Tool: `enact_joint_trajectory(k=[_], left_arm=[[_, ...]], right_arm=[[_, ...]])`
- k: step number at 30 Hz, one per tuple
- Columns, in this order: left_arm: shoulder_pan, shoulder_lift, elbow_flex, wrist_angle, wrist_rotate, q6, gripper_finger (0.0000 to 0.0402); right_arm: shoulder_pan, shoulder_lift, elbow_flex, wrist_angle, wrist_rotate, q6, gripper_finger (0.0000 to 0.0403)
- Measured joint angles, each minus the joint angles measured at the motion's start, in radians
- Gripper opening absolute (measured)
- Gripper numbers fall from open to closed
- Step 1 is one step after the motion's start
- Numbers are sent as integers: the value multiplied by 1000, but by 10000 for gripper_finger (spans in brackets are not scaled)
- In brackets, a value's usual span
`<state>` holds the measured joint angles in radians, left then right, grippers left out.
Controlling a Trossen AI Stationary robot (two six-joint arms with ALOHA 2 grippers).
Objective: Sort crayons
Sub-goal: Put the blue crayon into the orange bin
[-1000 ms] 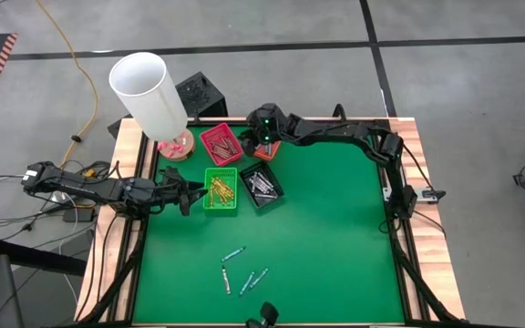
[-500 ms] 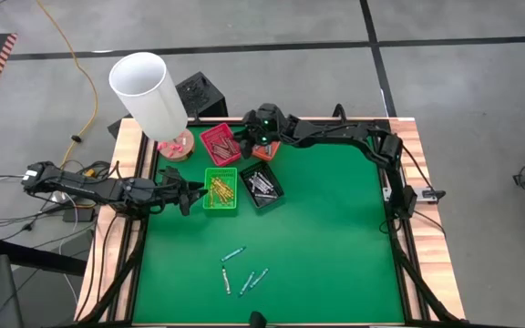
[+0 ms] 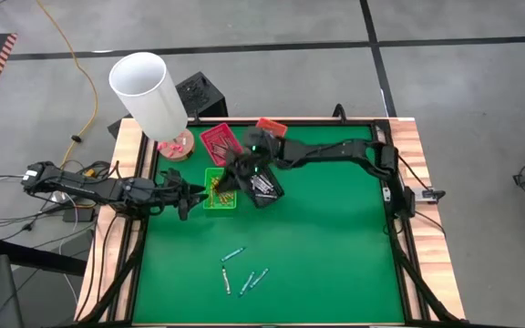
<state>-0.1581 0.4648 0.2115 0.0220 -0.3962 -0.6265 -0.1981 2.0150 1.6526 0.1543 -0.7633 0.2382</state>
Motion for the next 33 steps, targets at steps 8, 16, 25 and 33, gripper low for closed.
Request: enact_joint_trajectory(k=[8,16,25,33], left_arm=[[0,0,0,96,106,97,175],[0,0,0,112,177,98,175],[0,0,0,108,200,138,175],[0,0,0,104,200,145,175]], right_arm=[[179,0,54,-109,-30,-3,98],[298,0,201,-568,119,-17,98],[402,1,278,-1044,594,-3,98],[439,6,225,-904,705,-256,98]])
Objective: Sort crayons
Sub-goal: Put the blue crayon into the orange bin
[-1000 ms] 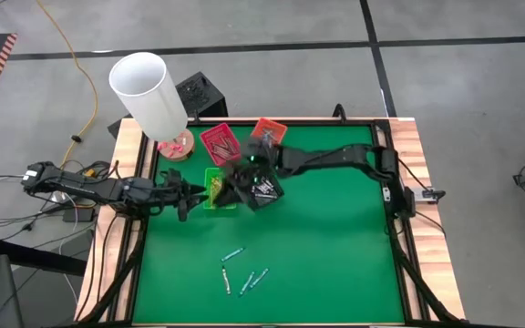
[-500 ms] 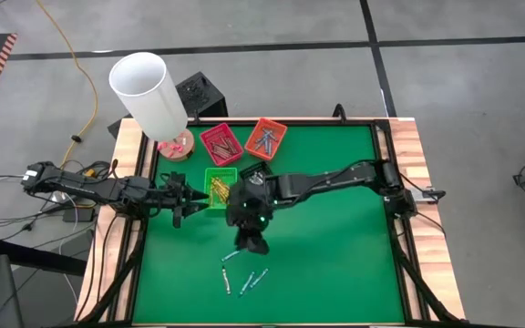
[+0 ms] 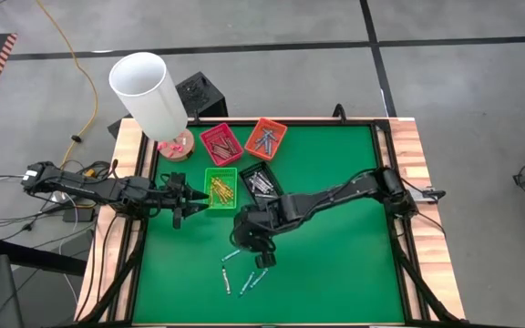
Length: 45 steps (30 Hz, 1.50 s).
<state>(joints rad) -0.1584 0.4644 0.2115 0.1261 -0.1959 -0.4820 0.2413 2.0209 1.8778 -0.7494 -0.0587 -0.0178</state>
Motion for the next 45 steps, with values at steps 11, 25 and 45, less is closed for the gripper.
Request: enact_joint_trajectory(k=[11,25,45], left_arm=[[0,0,0,6,-2,0,176],[0,0,0,71,1,0,176],[0,0,0,73,-14,0,176]], right_arm=[[-57,-3,2,184,-70,-147,98],[-47,146,4,203,-77,-253,151],[-22,281,8,261,-96,-397,176]])
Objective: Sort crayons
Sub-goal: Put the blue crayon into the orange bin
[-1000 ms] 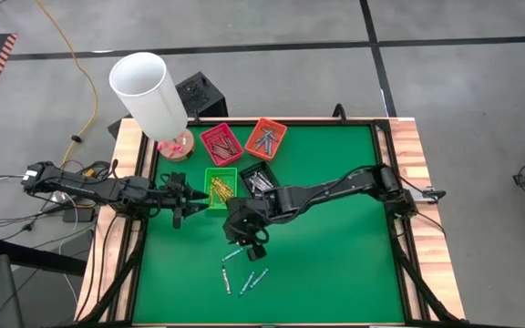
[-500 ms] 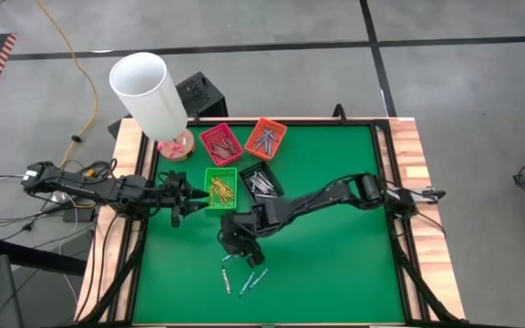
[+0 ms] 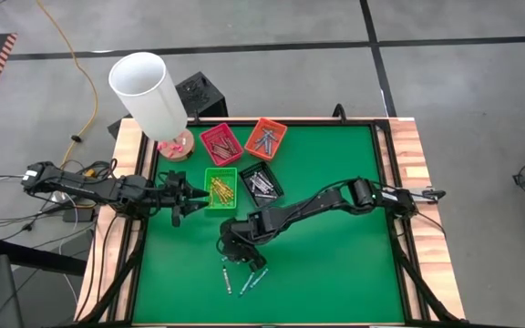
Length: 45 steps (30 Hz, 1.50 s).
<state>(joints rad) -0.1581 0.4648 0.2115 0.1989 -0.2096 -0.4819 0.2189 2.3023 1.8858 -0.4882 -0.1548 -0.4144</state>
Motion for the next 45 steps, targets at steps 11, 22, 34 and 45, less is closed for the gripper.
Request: enact_joint_trajectory(k=[11,22,34,45], left_arm=[[0,0,0,-8,0,-1,176],[0,0,0,-9,1,0,175],[0,0,0,-25,1,0,175],[0,0,0,-29,1,-1,175]], right_arm=[[-12,12,-1,-15,-3,6,176],[-12,54,0,-18,39,45,173],[-12,68,-1,-35,72,127,75],[-17,71,66,-105,75,144,5]])
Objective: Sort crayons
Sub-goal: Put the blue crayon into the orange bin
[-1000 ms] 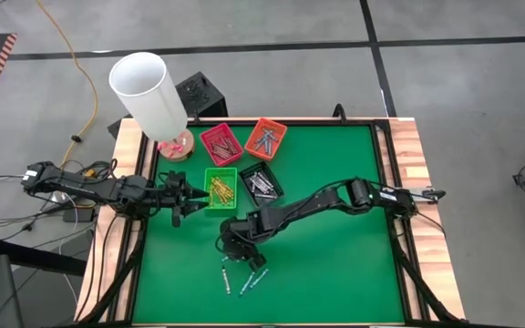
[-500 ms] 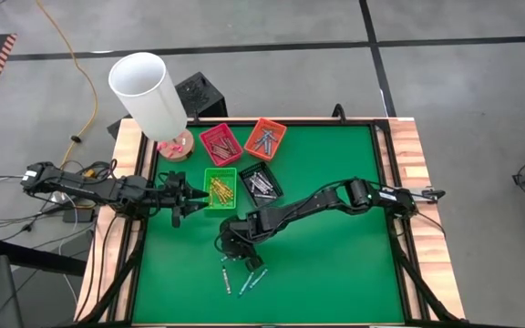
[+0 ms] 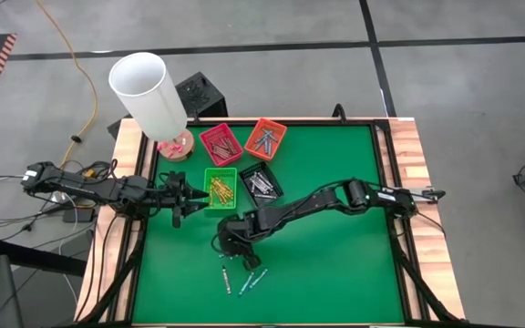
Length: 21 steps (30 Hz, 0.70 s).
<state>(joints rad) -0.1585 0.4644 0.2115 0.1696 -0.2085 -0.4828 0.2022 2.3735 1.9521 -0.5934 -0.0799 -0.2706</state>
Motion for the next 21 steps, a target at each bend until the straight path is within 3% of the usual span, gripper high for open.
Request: enact_joint_trajectory(k=[9,18,21], left_arm=[[0,0,0,0,0,0,175],[0,0,0,1,-13,0,175],[0,0,0,1,-14,0,176]], right_arm=[[-32,8,159,-179,5,-17,4],[-59,6,401,-510,4,-44,4],[-88,-38,377,-596,24,-67,4]])
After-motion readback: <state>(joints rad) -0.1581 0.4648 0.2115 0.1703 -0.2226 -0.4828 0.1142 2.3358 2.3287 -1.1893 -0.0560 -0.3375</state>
